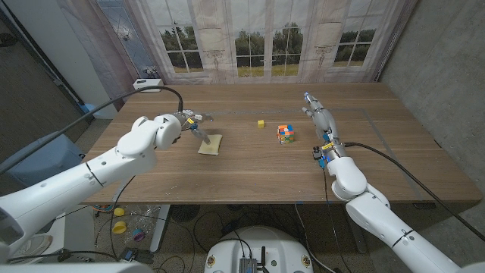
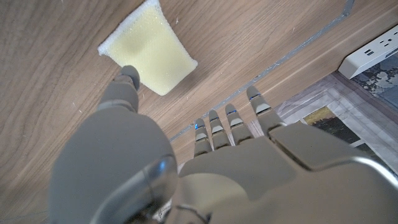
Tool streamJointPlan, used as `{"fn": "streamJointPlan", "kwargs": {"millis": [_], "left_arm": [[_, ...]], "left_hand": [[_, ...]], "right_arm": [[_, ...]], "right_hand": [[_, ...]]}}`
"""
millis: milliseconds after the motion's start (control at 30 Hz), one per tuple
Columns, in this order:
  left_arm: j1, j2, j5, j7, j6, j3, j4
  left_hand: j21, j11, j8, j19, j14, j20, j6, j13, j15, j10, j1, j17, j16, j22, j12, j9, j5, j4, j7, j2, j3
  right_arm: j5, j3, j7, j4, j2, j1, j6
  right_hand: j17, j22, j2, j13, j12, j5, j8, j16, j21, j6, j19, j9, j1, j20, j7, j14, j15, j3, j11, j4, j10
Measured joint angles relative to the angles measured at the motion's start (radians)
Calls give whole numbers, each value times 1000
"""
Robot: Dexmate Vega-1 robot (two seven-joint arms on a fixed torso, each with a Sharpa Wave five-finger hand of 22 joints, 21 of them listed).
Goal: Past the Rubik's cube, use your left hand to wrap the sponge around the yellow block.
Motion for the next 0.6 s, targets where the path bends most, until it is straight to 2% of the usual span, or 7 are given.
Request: {"fn": "streamJointPlan", "kwargs": {"millis": [333,600], "left_arm": [[-16,-24,10,-29,-25,14,32],[-25,-38,13,-46,-37,23,49]], "left_hand": [[-7,-4,0,-2,5,-16,-8,0,-5,4,8,0,0,0,0,0,8,4,0,0,-13],[-11,0,0,-2,5,-16,-15,0,-5,0,8,0,0,2,0,0,15,4,0,0,-29]], "right_arm": [[-4,-4,5,4,1,11,-6],[-8,-5,5,3,0,12,-6]], "right_hand": [[0,0,0,0,0,0,0,0,0,0,3,0,0,-3,0,4,-4,0,5,0,5],[0,0,3,0,0,0,0,0,0,0,7,0,-3,0,0,5,-6,0,5,0,5]]}}
